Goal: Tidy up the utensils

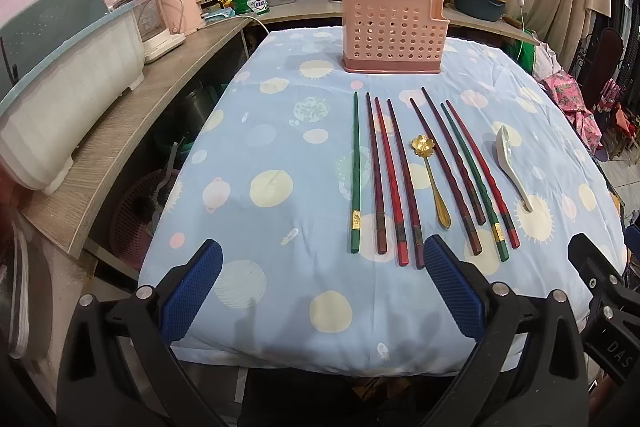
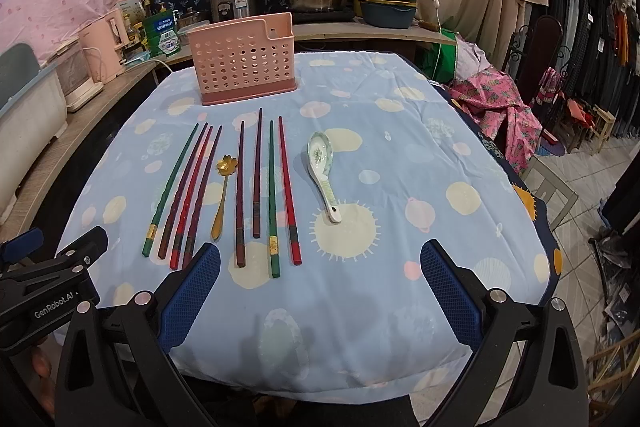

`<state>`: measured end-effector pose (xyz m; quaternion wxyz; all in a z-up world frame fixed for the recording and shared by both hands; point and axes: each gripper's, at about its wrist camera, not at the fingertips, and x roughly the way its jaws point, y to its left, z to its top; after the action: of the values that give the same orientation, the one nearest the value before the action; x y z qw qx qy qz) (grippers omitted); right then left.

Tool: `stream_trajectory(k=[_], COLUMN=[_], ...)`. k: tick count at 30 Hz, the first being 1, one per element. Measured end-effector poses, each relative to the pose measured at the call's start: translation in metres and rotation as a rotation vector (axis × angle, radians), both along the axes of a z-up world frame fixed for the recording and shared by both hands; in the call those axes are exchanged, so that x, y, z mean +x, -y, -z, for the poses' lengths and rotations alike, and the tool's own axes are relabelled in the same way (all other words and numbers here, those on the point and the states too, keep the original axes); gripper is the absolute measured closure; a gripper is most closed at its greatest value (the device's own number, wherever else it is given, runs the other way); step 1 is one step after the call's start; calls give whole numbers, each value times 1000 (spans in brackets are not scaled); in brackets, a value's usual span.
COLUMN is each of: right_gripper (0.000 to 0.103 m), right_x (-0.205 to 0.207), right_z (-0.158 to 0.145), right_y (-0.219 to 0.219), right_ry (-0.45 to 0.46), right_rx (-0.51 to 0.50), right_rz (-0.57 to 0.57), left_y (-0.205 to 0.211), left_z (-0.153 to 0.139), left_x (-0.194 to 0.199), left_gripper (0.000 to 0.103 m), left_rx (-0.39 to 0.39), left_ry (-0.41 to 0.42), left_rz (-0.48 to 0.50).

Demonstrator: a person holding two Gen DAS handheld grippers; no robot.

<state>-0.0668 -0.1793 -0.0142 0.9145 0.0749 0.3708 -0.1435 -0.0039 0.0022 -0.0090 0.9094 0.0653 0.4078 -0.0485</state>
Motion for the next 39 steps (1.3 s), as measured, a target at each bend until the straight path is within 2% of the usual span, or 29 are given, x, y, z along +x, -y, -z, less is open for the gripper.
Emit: stream_trajectory(k=[7, 17, 19, 23, 26, 28, 31, 33, 34, 35, 36, 38, 39], right_gripper=[7, 7, 7, 7, 8, 15, 29, 34, 37, 40, 47, 49, 53], right_x=[4, 24, 30, 45, 59, 70, 86, 96, 100, 104, 108, 111, 111], right_z=[12, 38, 43, 51, 58, 63, 71, 74, 76, 78, 81, 84, 84], right_y=[1, 29, 32, 35, 38, 41, 45, 46, 47, 47, 46, 44, 43], right_ry=[-17, -79, -90, -99, -107, -116, -130, -129, -130, -132, -142, -141, -137], right_rx=[14, 60, 66, 53, 51, 56, 69, 69, 67, 65, 65, 53, 45], right_rz=[0, 39, 38, 30, 26, 21, 12, 10, 7, 0, -9, -20, -27], left_y=[2, -8, -8, -9, -8, -5, -1, 1, 2, 3, 3, 2, 1], left_z=[10, 53, 61, 79, 80, 79, 77, 76, 75, 74, 74, 73, 72], left_x=[9, 48, 56, 73, 79, 83, 86, 87, 86, 86, 86, 85, 85], left_gripper=[7, 7, 10, 21, 22, 26, 37, 49, 51, 57, 65, 75, 83], left_rx=[-10, 7, 17, 13, 3, -6, -16, -26, -28, -31, -34, -52, -69], left_ry=[-46, -141, -148, -191, -173, -172, -170, -173, -174, -174, -174, -181, -188], left_rz=[8, -29, -31, -35, -28, -19, 9, 25, 32, 40, 45, 52, 58])
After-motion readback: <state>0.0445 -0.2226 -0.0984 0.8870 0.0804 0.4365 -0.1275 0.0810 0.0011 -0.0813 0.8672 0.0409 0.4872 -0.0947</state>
